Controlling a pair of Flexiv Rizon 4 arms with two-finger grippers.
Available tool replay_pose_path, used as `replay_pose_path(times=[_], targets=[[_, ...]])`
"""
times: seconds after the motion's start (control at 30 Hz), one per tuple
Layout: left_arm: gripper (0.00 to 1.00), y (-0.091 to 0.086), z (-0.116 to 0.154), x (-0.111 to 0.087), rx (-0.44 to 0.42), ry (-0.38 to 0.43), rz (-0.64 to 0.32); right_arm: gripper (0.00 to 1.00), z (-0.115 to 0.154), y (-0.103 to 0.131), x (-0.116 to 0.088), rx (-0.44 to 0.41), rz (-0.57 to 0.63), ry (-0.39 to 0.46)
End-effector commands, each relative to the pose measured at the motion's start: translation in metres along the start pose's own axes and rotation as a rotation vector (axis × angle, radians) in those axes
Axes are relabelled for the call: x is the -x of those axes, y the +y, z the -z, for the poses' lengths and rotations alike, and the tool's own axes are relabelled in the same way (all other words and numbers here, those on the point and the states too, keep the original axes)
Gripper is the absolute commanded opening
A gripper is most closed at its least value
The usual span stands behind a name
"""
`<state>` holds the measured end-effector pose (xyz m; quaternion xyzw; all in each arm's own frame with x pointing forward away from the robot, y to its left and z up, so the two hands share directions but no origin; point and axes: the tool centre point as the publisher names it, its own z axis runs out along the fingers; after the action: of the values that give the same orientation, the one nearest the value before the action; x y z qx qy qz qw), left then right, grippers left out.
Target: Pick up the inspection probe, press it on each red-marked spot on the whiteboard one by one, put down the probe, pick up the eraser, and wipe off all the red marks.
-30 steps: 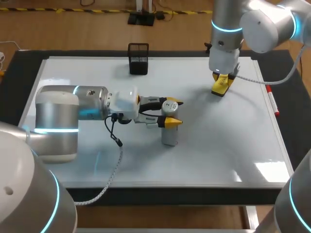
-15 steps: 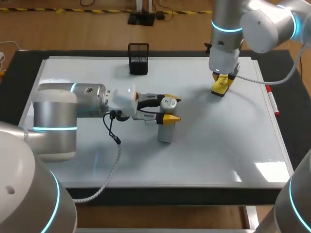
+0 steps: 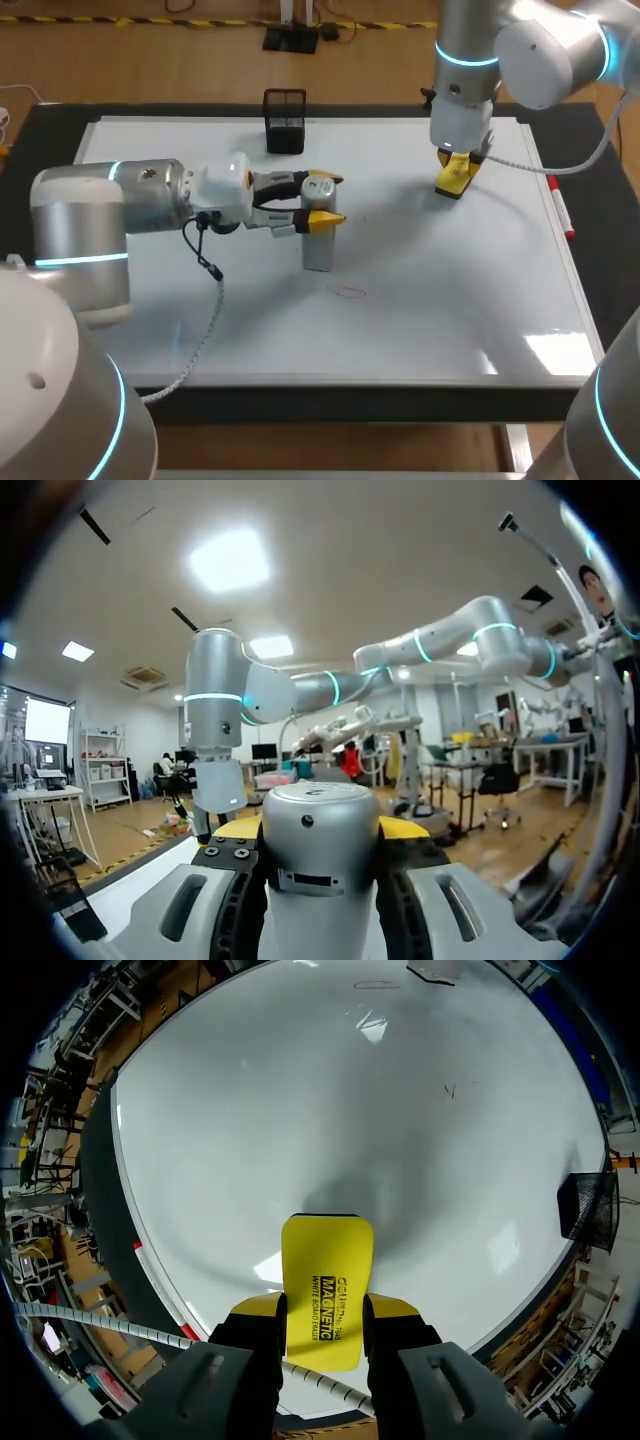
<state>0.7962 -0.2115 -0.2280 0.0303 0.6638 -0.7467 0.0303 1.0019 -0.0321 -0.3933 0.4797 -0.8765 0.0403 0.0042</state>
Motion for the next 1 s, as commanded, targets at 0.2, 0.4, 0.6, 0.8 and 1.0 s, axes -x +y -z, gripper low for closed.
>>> replay_pose_path(times=[0.2,0.4,0.6,0.8,1.0], targets=[[0.0,-0.016,0.044,0.009,0.004,-0.054,-0.035,0.0,0.001,-0.001,0.0,-0.001,0.002,0.003],[0.0,-0.025,0.082,0.023,-0.012,-0.115,-0.048,0.0,0.001,-0.001,0.0,-0.001,0.002,0.003],[0.0,-0.031,0.121,0.038,0.0,-0.173,-0.057,0.0,0.001,-0.001,0.0,-0.001,0.002,0.003],[0.0,-0.033,0.154,0.049,0.028,-0.208,-0.078,0.0,0.001,-0.001,0.0,-0.001,0.002,0.003],[0.0,-0.035,0.191,0.063,0.021,-0.271,-0.084,0.0,0.001,-0.001,0.0,-0.001,0.002,0.003]])
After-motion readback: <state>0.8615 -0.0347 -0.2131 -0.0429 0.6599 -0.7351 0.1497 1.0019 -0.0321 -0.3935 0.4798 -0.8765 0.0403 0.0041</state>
